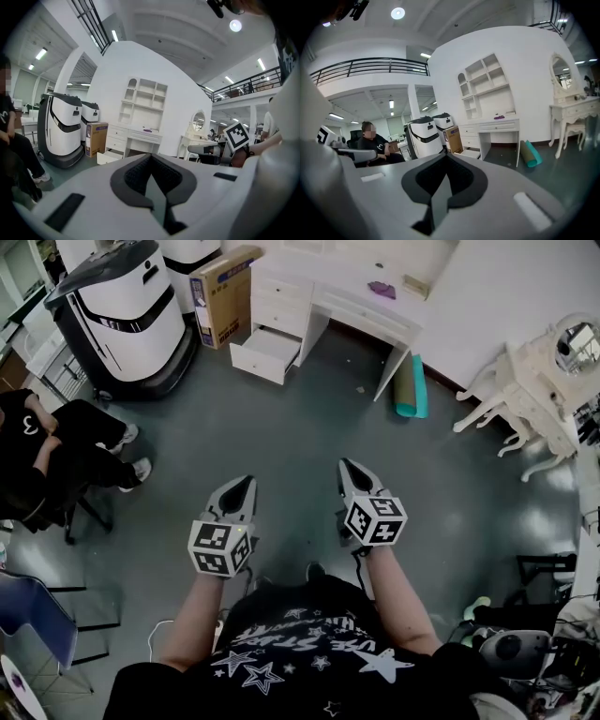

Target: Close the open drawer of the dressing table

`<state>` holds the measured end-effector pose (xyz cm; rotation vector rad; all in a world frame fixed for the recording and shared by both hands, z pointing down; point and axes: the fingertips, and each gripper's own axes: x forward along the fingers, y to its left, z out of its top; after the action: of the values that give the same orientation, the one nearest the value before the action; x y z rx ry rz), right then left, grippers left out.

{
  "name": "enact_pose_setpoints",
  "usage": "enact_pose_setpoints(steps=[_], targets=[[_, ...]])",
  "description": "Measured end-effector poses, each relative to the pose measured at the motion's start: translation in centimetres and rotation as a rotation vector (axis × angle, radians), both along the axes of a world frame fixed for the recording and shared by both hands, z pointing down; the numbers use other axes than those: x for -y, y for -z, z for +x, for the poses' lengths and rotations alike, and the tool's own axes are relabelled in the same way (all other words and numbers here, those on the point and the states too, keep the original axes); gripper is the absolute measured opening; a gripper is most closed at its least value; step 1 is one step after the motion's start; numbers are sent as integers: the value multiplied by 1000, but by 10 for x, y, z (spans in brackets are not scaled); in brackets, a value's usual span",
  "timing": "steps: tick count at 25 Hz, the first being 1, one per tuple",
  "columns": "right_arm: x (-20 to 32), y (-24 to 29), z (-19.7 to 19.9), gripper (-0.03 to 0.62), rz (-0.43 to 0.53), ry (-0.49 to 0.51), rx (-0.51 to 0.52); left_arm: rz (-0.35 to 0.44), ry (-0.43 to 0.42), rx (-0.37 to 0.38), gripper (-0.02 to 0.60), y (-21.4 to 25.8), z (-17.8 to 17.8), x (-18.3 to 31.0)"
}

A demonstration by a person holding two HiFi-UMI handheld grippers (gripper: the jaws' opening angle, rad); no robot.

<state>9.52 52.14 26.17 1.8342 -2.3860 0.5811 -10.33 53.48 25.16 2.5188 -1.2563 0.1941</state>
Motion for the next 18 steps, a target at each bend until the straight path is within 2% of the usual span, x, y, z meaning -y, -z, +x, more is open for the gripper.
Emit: enact_pose_setpoints(steps=[3,9,13,18], targets=[[-10,-6,-2,3,2,-32,-26,0,-10,5,9,-7,-13,-2],[-9,-18,5,3,-11,-31,-55,18,-7,-14,9,-8,-23,12],[28,-23,7,3,-6,-15,-31,10,30,-5,9,-13,-24,37],[98,-29,1,3,-10,63,-18,12,69,10,9,-12,-14,85]])
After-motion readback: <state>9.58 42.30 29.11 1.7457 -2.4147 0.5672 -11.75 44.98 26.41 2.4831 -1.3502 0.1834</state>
